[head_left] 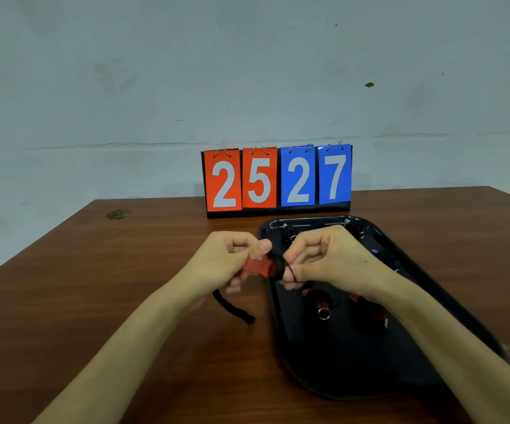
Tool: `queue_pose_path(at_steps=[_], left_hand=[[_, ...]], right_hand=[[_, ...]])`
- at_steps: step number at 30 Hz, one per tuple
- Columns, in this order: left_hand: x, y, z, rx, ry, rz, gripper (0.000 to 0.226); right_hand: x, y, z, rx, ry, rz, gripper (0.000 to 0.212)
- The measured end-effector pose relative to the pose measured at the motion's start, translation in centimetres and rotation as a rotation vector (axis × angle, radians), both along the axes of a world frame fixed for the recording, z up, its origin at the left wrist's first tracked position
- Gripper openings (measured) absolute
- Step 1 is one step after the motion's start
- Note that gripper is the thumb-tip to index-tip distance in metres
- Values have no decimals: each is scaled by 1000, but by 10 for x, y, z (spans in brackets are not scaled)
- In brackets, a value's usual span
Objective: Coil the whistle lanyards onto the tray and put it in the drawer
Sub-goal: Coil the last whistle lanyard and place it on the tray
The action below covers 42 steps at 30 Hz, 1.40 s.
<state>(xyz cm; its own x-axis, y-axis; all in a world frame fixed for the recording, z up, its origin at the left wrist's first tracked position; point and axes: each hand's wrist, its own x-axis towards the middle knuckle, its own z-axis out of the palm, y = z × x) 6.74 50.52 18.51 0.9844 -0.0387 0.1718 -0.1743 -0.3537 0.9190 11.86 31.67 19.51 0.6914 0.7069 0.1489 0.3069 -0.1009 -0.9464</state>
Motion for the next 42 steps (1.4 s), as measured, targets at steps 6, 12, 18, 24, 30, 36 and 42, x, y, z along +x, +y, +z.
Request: queue_pose_path(at_steps=[6, 12, 18, 24, 30, 36, 42], left_hand=[[2, -4, -6, -141, 79, -26, 29], [5, -20, -26, -4, 34, 23, 28], [4, -19, -32, 295, -90, 127, 29], [-1, -18, -24, 338, -203, 80, 27], [-1, -19, -22, 314, -271, 24, 24], [4, -6, -12, 231, -232, 137, 28], [1, -1, -3, 104, -20, -7, 29]], right_hand=[[5, -2, 1, 164, 20, -148, 10], [9, 4, -8, 284, 112, -341, 10], [19, 0, -23, -112, -463, -704, 11], [18, 1, -28, -393, -792, -503, 13], [11, 5, -30, -379, -923, -229, 6], [1, 12, -24, -193, -469, -65, 12], [-6, 10, -13, -12, -143, 33, 11]])
